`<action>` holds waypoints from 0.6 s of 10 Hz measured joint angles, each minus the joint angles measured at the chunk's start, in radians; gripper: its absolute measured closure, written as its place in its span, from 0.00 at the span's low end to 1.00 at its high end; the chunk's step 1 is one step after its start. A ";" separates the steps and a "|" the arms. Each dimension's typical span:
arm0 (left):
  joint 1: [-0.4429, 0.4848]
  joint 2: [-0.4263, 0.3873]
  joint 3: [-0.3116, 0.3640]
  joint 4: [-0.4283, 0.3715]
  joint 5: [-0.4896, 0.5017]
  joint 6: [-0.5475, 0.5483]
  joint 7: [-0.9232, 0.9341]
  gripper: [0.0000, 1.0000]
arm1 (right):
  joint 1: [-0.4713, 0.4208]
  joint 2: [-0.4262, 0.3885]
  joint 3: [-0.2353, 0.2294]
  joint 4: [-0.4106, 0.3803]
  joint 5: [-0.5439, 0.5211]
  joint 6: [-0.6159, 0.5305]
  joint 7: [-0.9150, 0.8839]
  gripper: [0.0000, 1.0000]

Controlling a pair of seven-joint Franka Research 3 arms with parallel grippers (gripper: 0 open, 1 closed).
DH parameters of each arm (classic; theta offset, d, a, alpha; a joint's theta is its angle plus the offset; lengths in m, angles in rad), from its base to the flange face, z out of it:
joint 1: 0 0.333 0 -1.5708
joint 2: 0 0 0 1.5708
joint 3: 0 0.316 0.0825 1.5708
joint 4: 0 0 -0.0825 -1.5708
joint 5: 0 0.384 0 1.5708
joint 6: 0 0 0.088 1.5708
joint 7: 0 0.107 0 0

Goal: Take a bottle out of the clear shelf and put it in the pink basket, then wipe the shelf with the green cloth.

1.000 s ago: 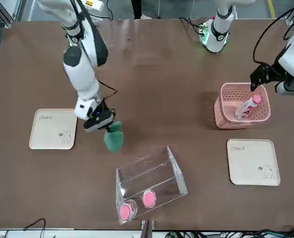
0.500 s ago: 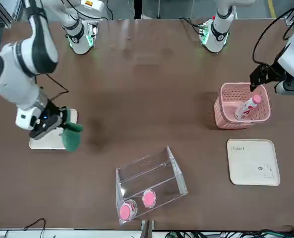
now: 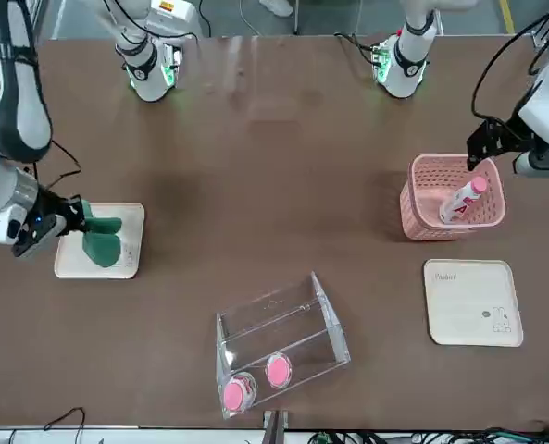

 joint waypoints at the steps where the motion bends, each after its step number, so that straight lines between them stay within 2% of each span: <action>1: 0.001 0.000 0.002 0.000 0.000 0.003 0.000 0.00 | -0.047 0.012 0.000 -0.015 0.036 -0.019 -0.020 0.98; 3: 0.004 0.000 0.007 0.000 0.000 0.009 0.000 0.00 | -0.135 0.052 -0.001 -0.020 0.074 -0.047 -0.081 0.98; 6: 0.004 0.000 0.009 0.000 0.000 0.011 0.000 0.00 | -0.189 0.123 -0.001 -0.020 0.113 -0.035 -0.192 0.98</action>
